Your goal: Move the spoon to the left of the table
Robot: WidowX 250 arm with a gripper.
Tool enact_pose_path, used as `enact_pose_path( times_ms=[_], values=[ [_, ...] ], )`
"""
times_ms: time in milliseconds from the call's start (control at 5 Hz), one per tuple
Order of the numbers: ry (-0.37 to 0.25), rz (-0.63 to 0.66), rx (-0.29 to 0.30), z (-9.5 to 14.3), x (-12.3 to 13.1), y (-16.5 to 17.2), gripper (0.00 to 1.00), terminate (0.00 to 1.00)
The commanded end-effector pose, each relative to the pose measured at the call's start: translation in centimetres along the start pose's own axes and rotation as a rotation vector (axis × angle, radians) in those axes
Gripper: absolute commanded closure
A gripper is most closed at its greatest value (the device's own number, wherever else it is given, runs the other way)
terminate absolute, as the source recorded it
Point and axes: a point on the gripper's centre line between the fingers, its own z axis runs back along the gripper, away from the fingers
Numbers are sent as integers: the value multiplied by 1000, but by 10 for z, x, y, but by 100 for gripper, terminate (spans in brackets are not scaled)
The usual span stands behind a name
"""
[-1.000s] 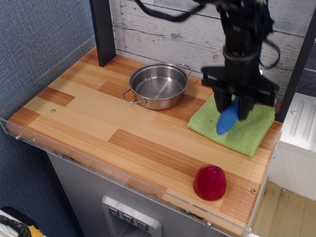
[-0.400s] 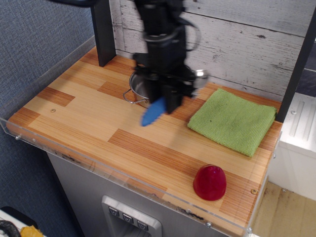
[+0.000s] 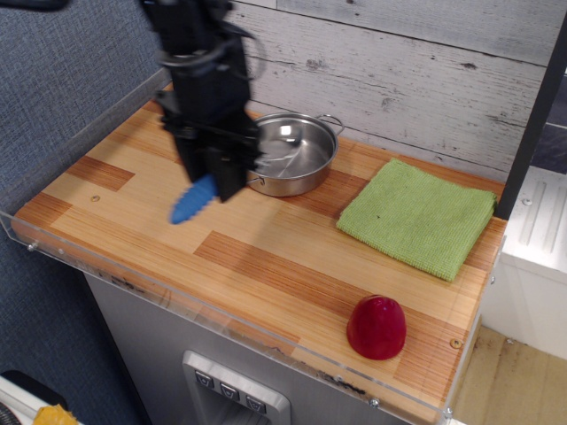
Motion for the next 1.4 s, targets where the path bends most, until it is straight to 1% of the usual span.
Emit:
enact_pose_path(
  times_ms=[0,200,400,600,800,1000,1200],
  values=[
    [27,-20,11,6,-11,49,100,0],
    [36,68,31,4,-28,77,100,0],
    [21,145,23,-3,-43,99,100,0],
    [51,173,41,-8,-51,121,100,0],
    [44,188,65,-14,-51,140,100,0],
    [49,175,70,-22,-34,149,100,0],
    [43,162,83,-23,-16,149,100,0]
  ],
)
